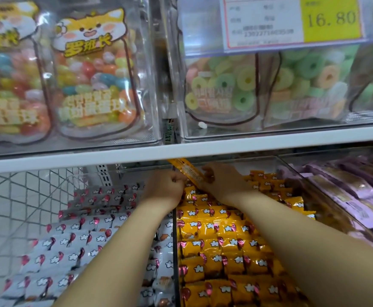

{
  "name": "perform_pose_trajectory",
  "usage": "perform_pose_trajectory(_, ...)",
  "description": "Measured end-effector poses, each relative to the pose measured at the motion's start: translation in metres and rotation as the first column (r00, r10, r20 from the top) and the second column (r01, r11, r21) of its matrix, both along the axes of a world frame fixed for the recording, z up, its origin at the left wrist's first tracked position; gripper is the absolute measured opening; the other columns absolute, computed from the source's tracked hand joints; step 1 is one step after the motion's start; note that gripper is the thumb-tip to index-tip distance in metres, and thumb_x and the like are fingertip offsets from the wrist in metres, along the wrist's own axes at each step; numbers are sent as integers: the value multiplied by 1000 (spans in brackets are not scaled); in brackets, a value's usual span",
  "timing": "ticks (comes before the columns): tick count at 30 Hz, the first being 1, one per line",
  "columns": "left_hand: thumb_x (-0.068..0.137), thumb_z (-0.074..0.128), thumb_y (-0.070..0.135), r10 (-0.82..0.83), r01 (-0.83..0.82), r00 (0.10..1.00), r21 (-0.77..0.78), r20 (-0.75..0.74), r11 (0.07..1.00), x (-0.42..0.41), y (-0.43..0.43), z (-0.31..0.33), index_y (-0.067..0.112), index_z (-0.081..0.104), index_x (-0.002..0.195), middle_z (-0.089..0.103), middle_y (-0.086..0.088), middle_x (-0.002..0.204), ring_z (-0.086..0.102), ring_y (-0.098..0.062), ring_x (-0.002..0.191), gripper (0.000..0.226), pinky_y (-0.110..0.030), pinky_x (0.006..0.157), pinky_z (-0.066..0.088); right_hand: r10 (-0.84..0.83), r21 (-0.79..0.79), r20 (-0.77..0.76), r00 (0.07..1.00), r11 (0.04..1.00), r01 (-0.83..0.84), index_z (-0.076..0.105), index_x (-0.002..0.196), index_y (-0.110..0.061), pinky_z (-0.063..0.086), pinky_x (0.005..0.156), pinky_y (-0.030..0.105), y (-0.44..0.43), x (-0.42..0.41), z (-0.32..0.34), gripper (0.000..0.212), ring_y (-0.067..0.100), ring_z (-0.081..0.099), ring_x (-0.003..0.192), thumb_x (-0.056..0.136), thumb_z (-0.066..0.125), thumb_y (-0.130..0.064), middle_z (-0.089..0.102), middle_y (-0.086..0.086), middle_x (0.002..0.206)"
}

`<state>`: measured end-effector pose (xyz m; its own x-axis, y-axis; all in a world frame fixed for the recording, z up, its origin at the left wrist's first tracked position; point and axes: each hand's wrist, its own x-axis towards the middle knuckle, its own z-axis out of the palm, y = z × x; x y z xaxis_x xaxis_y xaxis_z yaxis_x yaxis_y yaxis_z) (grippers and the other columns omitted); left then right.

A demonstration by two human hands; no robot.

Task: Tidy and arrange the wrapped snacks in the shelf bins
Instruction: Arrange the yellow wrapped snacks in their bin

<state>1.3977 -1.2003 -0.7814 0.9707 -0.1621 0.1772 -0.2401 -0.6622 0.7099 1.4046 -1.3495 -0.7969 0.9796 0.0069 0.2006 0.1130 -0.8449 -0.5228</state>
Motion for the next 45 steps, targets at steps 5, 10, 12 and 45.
perform_pose_trajectory(5,99,43,18,-16,16,1000,5,-26,1000,0,3,-1,31,61,91,49,16,72,40,2,61,23,-12,56,30,-31,54,96,995,998,26,59,124,-23,44,95,31,3,-1,0,41,16,57,107,86,65,-36,63,-1,119)
perform_pose_trajectory(10,98,47,30,-17,17,999,9,-49,1000,-11,7,7,27,61,115,64,6,91,52,-2,74,22,-15,61,37,-2,137,145,989,990,-18,61,117,-24,37,69,16,-2,-18,10,33,4,48,91,85,67,-31,59,-7,110)
perform_pose_trajectory(12,98,45,38,37,-36,999,52,-30,998,-17,8,12,26,58,102,52,10,94,46,-4,78,18,-23,68,35,-7,121,159,987,993,-12,57,117,-24,36,62,9,-6,-28,11,31,6,48,89,87,64,-19,55,-5,113)
perform_pose_trajectory(45,95,53,23,0,-39,994,339,114,940,-27,-1,21,31,59,119,50,8,133,49,-3,86,26,-19,72,41,-309,781,36,950,602,166,58,113,-12,50,93,45,-45,-73,22,42,27,61,102,75,76,-15,64,9,109)
